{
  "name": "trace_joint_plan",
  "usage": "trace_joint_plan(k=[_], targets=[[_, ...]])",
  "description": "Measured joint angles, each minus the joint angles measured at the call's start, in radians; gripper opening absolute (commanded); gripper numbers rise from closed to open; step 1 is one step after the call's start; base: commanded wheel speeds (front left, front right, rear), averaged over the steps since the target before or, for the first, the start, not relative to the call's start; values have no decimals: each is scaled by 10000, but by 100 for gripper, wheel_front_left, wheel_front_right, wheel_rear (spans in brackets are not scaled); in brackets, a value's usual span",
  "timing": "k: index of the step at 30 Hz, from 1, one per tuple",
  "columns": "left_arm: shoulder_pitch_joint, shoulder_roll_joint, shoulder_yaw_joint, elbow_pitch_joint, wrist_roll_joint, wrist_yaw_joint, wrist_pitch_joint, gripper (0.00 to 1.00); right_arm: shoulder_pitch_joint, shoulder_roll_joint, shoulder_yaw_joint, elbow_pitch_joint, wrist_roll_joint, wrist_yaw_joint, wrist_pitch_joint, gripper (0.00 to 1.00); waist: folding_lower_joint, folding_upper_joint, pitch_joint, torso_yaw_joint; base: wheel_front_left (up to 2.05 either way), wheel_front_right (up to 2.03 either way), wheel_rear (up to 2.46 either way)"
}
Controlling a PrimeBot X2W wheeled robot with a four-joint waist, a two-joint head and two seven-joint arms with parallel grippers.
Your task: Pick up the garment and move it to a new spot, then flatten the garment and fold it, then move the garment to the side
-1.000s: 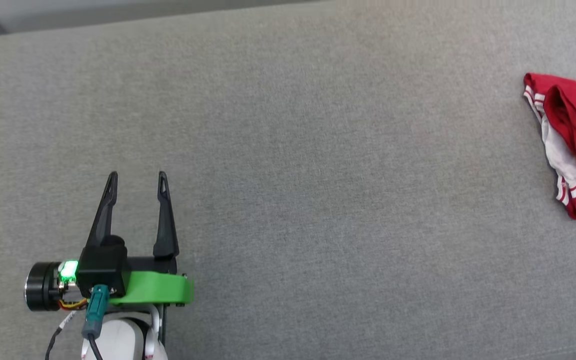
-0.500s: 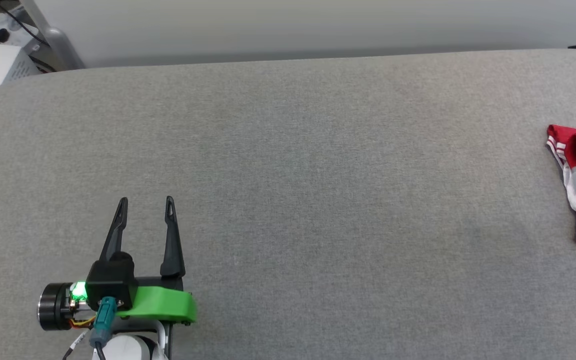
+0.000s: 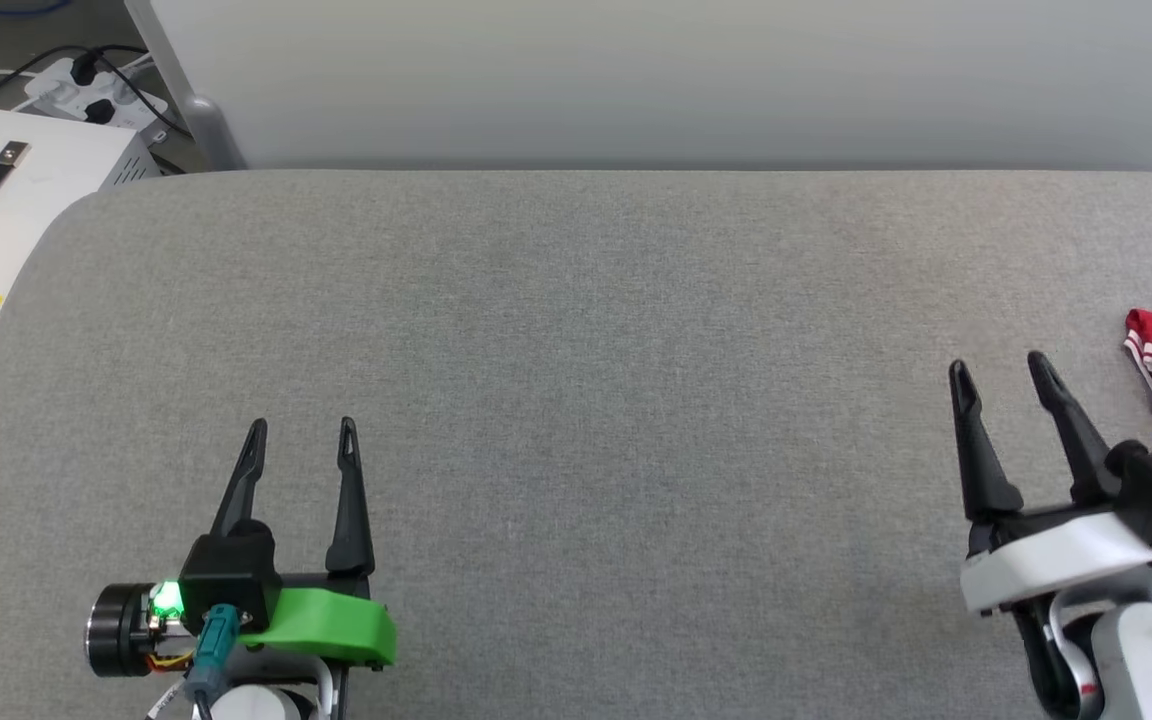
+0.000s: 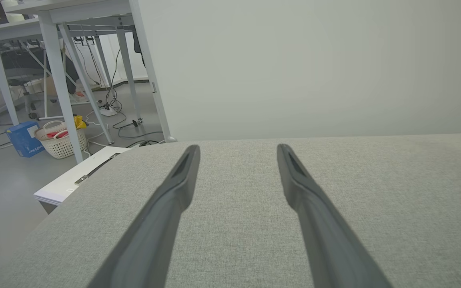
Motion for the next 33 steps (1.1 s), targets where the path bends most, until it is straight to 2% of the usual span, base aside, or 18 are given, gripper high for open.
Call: trace_joint_plan(k=[7, 15, 23, 24, 33], targets=[[220, -48, 15, 184, -104, -184, 0, 100, 978, 420, -194, -253, -230, -2, 0, 100, 0, 0, -219, -29, 0, 0, 0], [517, -148, 77, 407, -173, -316, 0, 100, 1800, 508, -416, -581, -360, 0, 0, 100, 0, 0, -549, -164, 0, 0, 0], [646, -192, 96, 585, -173, -368, 0, 100, 1982, 566, -506, -585, -391, 0, 0, 100, 0, 0, -638, -272, 0, 0, 0], [646, -196, 104, 596, -173, -384, 0, 0, 1985, 573, -506, -585, -391, 0, 0, 0, 0, 0, -631, -270, 0, 0, 0], [641, -194, 84, 593, -171, -384, 105, 0, 1985, 577, -493, -581, -403, 0, 79, 0, 0, 0, -643, -267, 0, 0, 0]])
